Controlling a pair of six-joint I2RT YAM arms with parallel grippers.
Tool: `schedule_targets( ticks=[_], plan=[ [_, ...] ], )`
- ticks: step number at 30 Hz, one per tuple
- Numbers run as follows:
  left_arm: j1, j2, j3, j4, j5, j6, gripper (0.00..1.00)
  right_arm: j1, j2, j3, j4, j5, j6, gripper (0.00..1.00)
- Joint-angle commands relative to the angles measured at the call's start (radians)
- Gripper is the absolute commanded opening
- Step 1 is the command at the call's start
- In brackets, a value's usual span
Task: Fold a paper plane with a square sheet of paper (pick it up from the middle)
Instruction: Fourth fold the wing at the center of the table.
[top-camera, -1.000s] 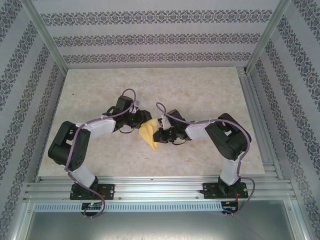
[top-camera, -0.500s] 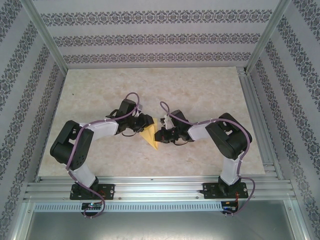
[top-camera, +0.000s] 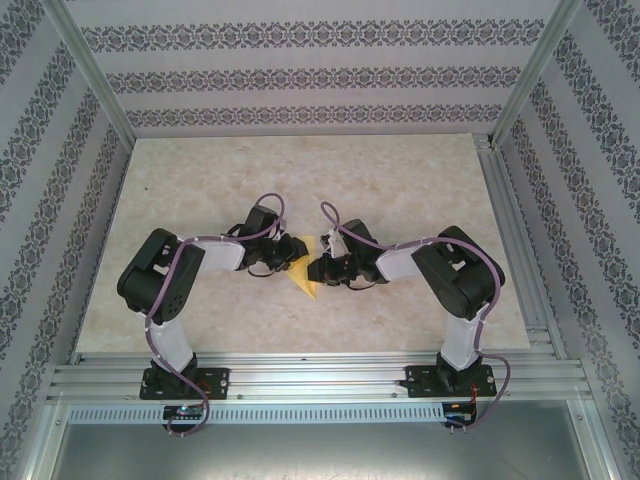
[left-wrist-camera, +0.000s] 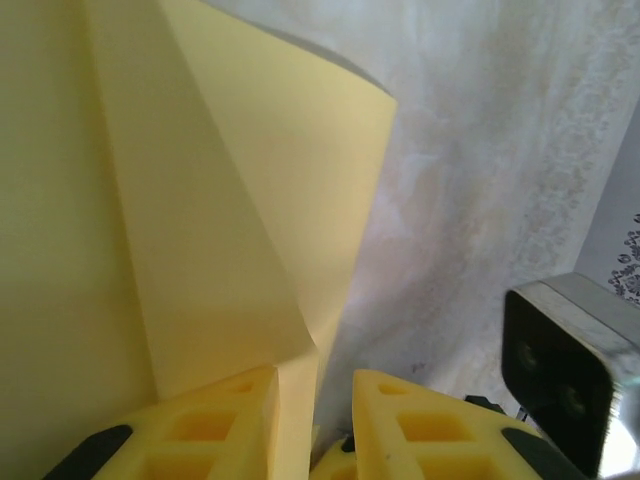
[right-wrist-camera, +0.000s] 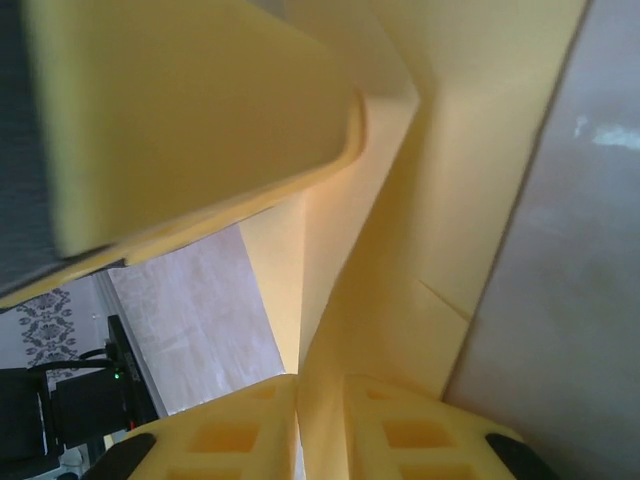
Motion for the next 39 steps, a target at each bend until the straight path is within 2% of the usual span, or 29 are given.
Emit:
schedule_targets(
  ticks=[1,6,10,13,15,17,22,28,33,39],
  plan=[
    [-0.015,0.009,0.003,0.061,-0.018,-0.018,0.27,0.004,-0.051,-0.009,-0.073,0.06,-0.07,0.25],
    [-0.015,0.007,0.009,0.05,-0.023,-0.012,0.27,0.045,-0.086,0.029,-0.234,0.16,-0.163,0.33],
    [-0.015,0.009,0.015,0.047,-0.023,-0.011,0.27,0.079,-0.087,0.066,-0.316,0.219,-0.214,0.34],
    [-0.015,0.011,0.02,0.041,-0.018,-0.008,0.27,0.091,-0.095,0.075,-0.334,0.261,-0.222,0.33],
    [-0.015,0.011,0.021,0.039,-0.019,-0.008,0.27,0.096,-0.103,0.078,-0.338,0.279,-0.231,0.27],
    [-0.015,0.01,0.022,0.038,-0.016,-0.006,0.27,0.096,-0.106,0.077,-0.337,0.282,-0.227,0.25],
    [-0.015,0.009,0.026,0.033,-0.014,-0.003,0.28,0.082,-0.106,0.065,-0.293,0.238,-0.208,0.11],
    [-0.015,0.008,0.035,0.018,-0.011,0.007,0.28,0.066,-0.087,0.062,-0.259,0.188,-0.182,0.13],
    [-0.015,0.009,0.038,0.008,-0.015,0.015,0.28,0.052,-0.08,0.047,-0.254,0.188,-0.156,0.12],
    [-0.015,0.01,0.037,0.002,-0.017,0.021,0.28,0.047,-0.091,0.034,-0.246,0.187,-0.142,0.15]
  ],
)
